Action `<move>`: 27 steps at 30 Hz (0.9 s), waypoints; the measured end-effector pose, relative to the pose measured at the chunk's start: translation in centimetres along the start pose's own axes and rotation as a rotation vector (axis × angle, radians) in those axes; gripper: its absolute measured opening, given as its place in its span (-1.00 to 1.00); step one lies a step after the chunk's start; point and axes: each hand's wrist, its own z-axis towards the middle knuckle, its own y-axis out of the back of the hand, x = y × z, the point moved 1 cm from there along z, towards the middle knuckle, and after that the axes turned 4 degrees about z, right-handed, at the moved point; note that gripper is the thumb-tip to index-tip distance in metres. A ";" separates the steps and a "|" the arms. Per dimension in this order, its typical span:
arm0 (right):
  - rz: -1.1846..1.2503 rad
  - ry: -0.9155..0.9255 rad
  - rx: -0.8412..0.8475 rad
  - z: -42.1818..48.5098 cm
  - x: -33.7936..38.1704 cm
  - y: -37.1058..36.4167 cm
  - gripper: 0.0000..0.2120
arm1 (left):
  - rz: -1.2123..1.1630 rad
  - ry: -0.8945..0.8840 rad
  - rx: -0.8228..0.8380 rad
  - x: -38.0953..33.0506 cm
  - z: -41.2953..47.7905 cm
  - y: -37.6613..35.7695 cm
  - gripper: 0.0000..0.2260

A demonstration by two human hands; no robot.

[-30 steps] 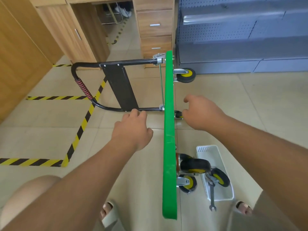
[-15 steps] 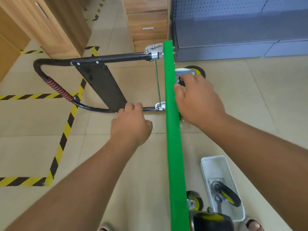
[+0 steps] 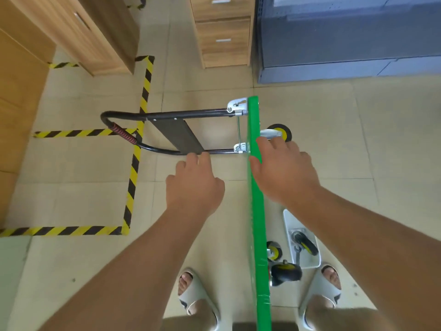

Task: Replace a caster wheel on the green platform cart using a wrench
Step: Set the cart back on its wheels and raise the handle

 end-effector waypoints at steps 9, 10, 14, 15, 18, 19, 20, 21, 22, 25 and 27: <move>-0.145 0.014 0.149 -7.8 7.0 11.0 -0.54 | 0.006 -0.037 0.053 5.1 -8.9 12.5 -0.58; -0.149 -0.002 0.152 -8.5 8.0 11.9 -0.55 | -0.003 -0.042 0.040 6.1 -9.5 13.6 -0.59; -0.156 -0.089 0.131 -11.3 12.9 14.6 -0.56 | -0.032 -0.066 0.013 11.0 -11.4 17.2 -0.62; -0.147 -0.110 0.124 -12.1 14.1 15.1 -0.57 | -0.034 -0.067 0.005 12.3 -11.8 18.0 -0.64; -0.118 -0.157 0.103 -14.3 18.0 16.4 -0.58 | -0.042 -0.072 0.004 15.6 -12.8 20.0 -0.67; -0.113 -0.164 0.096 -14.9 19.2 16.8 -0.57 | -0.046 -0.076 0.008 16.5 -13.1 20.5 -0.67; -0.107 -0.174 0.093 -15.4 20.3 17.1 -0.56 | -0.049 -0.083 0.013 17.3 -13.4 21.0 -0.66; -0.101 -0.185 0.092 -15.8 21.3 17.4 -0.55 | -0.050 -0.091 0.017 18.0 -13.6 21.4 -0.66; -0.097 -0.191 0.093 -16.3 22.2 17.6 -0.53 | -0.047 -0.097 0.018 18.7 -13.8 21.8 -0.65; -0.082 -0.201 0.106 -17.5 24.1 18.0 -0.50 | -0.059 -0.106 0.022 20.2 -14.5 22.7 -0.63; -0.086 -0.213 0.113 -18.1 25.0 18.5 -0.49 | -0.072 -0.112 0.022 21.0 -14.9 23.2 -0.63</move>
